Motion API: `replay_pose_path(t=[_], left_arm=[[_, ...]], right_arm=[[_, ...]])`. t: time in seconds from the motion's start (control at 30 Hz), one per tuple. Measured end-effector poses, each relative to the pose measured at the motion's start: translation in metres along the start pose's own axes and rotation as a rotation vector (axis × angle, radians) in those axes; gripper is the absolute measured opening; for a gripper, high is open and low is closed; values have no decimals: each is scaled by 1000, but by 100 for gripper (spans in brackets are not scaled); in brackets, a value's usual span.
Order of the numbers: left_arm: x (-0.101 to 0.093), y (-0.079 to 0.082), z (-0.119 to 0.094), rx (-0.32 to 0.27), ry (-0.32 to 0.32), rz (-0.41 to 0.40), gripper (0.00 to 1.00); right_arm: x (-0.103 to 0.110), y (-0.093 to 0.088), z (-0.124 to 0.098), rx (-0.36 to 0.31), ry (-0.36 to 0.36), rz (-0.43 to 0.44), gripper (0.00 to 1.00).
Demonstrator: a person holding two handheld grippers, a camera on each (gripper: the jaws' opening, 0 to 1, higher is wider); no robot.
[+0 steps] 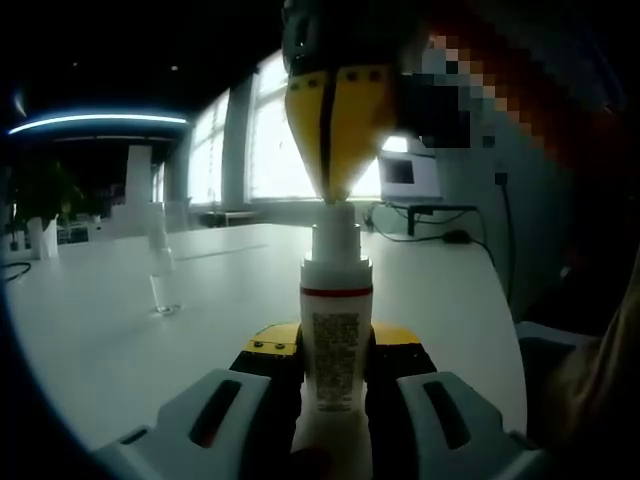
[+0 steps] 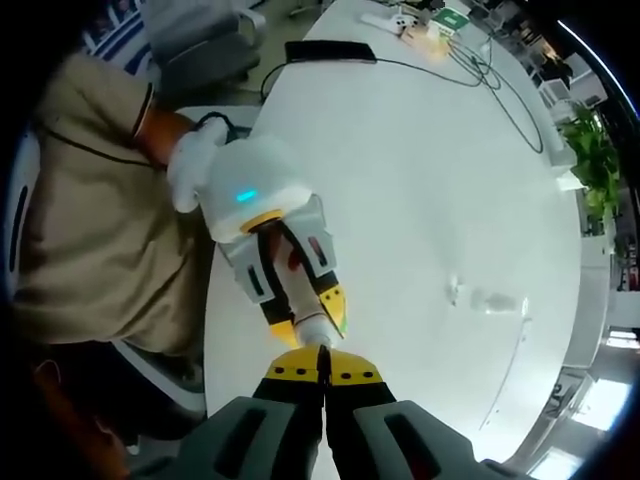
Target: Clamp pump bottle remove cover press pump head put on cover
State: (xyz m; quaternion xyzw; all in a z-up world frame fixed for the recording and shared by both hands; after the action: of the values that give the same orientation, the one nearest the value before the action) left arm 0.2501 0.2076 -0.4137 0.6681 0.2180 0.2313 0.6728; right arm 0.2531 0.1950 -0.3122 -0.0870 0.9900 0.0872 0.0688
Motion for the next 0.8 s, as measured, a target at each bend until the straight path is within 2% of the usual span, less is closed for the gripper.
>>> replay_pose_path(t=[0.23, 0.57, 0.8], left_arm=[[0, 0, 0, 0, 1, 0, 14], [-1, 0, 0, 1, 1, 1, 14], [-1, 0, 0, 1, 1, 1, 14]], right_arm=[[0, 0, 2, 7, 0, 14, 0], [-4, -5, -1, -32, 5, 47, 0], [-1, -3, 0, -23, -5, 36, 0]])
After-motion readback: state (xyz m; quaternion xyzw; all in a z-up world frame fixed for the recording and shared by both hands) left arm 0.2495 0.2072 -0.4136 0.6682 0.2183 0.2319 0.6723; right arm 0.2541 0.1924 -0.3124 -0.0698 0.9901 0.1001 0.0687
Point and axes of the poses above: the point that each gripper's makers call its tool centre point, and the gripper's own axes: z roughly forward along the fingers, x roughly to its left, y roughly out of its top, the point moved 5 cm from there along -z, roughly backward along the fingers, and after that the axes turned 5 degrees about -x, right-handed, at the moved point
